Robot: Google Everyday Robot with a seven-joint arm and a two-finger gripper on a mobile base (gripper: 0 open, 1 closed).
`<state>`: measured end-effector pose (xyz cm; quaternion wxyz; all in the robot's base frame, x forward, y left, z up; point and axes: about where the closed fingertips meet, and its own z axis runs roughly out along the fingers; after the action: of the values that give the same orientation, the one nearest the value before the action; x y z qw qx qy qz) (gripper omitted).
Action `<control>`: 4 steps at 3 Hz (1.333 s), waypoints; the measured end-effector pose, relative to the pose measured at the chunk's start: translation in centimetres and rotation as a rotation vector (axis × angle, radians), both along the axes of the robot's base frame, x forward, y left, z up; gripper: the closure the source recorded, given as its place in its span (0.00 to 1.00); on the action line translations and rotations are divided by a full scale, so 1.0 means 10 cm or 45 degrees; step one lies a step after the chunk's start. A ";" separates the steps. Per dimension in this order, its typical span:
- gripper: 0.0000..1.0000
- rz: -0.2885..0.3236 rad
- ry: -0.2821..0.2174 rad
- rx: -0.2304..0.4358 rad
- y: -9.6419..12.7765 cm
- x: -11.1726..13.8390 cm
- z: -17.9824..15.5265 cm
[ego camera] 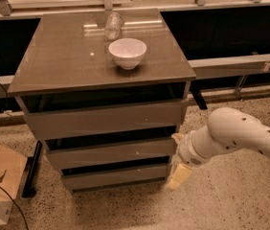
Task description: Open middle drawer
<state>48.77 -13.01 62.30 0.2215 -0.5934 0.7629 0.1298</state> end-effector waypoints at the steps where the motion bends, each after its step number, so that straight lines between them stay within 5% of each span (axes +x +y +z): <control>1: 0.00 0.000 0.000 0.000 0.00 0.00 0.00; 2: 0.00 -0.044 -0.001 0.004 0.06 0.05 -0.13; 4: 0.00 -0.096 -0.112 0.006 0.29 0.36 -0.69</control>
Offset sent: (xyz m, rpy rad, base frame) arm 0.0152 0.0147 -0.0326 0.0076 -0.0042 -0.0945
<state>52.38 -10.06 55.41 0.2608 -0.5689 0.7739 0.0970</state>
